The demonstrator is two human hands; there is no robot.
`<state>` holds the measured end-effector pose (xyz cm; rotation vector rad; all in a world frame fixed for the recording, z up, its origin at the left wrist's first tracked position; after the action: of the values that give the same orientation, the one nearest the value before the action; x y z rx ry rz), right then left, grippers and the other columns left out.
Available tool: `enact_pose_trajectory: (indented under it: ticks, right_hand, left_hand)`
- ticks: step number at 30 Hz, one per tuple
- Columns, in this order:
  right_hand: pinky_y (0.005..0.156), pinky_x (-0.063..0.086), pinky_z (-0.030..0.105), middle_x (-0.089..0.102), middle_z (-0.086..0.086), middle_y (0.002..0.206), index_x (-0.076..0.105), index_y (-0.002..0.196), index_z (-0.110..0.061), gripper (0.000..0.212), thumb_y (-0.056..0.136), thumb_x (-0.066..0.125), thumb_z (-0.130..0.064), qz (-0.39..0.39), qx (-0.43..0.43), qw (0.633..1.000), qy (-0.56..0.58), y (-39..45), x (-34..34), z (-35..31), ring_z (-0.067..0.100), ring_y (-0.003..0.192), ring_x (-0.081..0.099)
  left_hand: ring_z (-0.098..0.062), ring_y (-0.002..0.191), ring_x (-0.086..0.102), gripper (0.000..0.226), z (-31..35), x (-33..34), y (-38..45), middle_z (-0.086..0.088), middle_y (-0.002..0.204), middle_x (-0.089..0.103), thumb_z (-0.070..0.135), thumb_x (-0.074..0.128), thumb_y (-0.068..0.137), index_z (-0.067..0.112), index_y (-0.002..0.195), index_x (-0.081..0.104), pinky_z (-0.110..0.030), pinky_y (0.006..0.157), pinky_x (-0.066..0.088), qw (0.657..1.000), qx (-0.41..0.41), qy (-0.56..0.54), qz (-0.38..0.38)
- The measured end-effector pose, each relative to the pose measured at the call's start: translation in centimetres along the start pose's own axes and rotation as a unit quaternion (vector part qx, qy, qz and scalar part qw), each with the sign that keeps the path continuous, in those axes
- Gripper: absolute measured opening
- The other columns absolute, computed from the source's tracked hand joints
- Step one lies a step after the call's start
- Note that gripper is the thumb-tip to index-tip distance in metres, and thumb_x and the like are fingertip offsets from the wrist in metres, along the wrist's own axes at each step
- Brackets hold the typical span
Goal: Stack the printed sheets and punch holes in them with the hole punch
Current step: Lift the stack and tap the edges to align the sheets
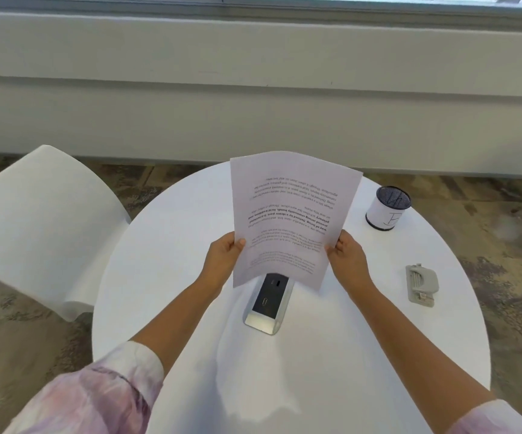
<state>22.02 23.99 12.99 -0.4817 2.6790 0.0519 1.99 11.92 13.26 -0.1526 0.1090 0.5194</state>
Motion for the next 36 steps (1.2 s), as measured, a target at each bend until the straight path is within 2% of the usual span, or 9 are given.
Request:
enact_pose_trajectory:
  ticks: [8,12,17,20,24,26,31,33,36]
  right_hand:
    - [0.087,0.048,0.032,0.059,0.005,0.126,0.046,0.126,-0.016,0.038,0.09,0.053,-0.008,-0.021,-0.003,1.0,0.008,-0.3,-0.1,0.5,0.021,0.11,0.057]
    - [0.089,0.046,0.031,0.057,0.004,0.129,0.042,0.127,-0.018,0.041,0.089,0.056,-0.013,-0.013,0.005,1.0,0.005,-0.2,0.0,0.5,0.023,0.117,0.055]
    - [0.105,0.033,0.034,0.033,0.009,0.149,0.023,0.142,-0.015,0.071,0.085,0.064,-0.021,0.031,0.084,0.996,0.015,-0.4,0.4,1.5,0.024,0.135,0.035]
    - [0.11,0.031,0.04,0.033,0.012,0.147,0.017,0.145,-0.009,0.084,0.082,0.067,-0.031,-0.028,0.236,0.963,0.124,-1.2,1.3,2.5,0.028,0.133,0.037]
    - [0.089,0.054,0.036,0.069,0.005,0.111,0.056,0.119,-0.011,0.038,0.083,0.065,-0.019,-0.174,0.278,0.877,0.351,-2.0,2.4,2.8,0.022,0.1,0.067]
    - [0.085,0.054,0.036,0.07,0.006,0.108,0.058,0.113,-0.014,0.03,0.085,0.061,-0.005,-0.131,0.241,0.904,0.329,-1.7,2.2,3.1,0.023,0.097,0.067]
    - [0.1,0.044,0.051,0.062,0.013,0.121,0.056,0.116,-0.013,0.033,0.086,0.056,0.001,-0.068,0.182,0.966,0.17,-0.9,-0.4,3.8,0.032,0.112,0.058]
    - [0.099,0.045,0.052,0.063,0.013,0.12,0.057,0.118,-0.01,0.035,0.086,0.056,0.002,-0.056,0.164,0.975,0.139,-0.7,-1.4,3.9,0.032,0.11,0.059]
    - [0.095,0.049,0.048,0.064,0.013,0.117,0.059,0.112,-0.011,0.029,0.086,0.056,0.002,-0.063,0.125,0.984,0.107,-0.4,-2.2,3.6,0.03,0.104,0.061]
  left_hand:
    - [-0.011,0.081,0.063,0.011,0.4,-0.1,-0.5,0.011,0.091,0.065,0.027,0.053,0.09,0.037,0.095,0.055,-0.014,0.059,0.046,0.999,0.031,-0.006,0.012]
    - [-0.019,0.088,0.063,0.014,0.5,-0.3,-0.3,0.001,0.097,0.067,0.026,0.048,0.093,0.027,0.102,0.059,-0.028,0.071,0.052,0.999,0.033,-0.029,0.007]
    - [-0.021,0.095,0.063,0.021,0.5,-0.9,-0.1,-0.005,0.106,0.066,0.025,0.047,0.094,0.021,0.11,0.059,-0.036,0.081,0.053,0.991,0.003,-0.119,0.054]
    - [-0.016,0.1,0.061,0.023,0.1,-0.9,0.2,-0.001,0.112,0.064,0.019,0.044,0.096,0.021,0.116,0.055,-0.03,0.079,0.055,0.962,-0.041,-0.254,0.091]
    - [-0.012,0.1,0.062,0.02,-0.7,-0.2,-0.2,0.0,0.112,0.065,0.015,0.045,0.095,0.021,0.11,0.057,-0.026,0.074,0.058,0.924,-0.083,-0.364,0.078]
    - [-0.012,0.101,0.063,0.023,-1.2,-0.4,-0.4,0.004,0.108,0.069,0.012,0.047,0.094,0.023,0.11,0.058,-0.03,0.078,0.058,0.917,-0.088,-0.386,0.054]
    - [-0.017,0.089,0.07,0.018,-1.7,-3.3,0.1,0.002,0.098,0.074,0.017,0.055,0.089,0.023,0.105,0.063,-0.035,0.074,0.059,0.922,-0.073,-0.374,0.066]
    - [-0.021,0.085,0.071,0.014,-2.0,-4.7,0.4,-0.003,0.098,0.072,0.022,0.057,0.088,0.021,0.1,0.065,-0.036,0.074,0.059,0.938,-0.072,-0.329,0.079]
    - [-0.027,0.094,0.069,0.029,-2.2,-6.0,0.9,-0.003,0.111,0.069,0.028,0.058,0.087,0.019,0.115,0.061,-0.041,0.084,0.055,0.971,-0.079,-0.219,0.047]
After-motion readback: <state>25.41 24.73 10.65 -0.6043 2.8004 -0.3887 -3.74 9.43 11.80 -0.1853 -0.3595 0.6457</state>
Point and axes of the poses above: each hand's wrist, its own y-axis towards the middle knuckle, its own x-axis out of the palm, z = x × y, the point moved 1 cm from there along y, towards the middle knuckle
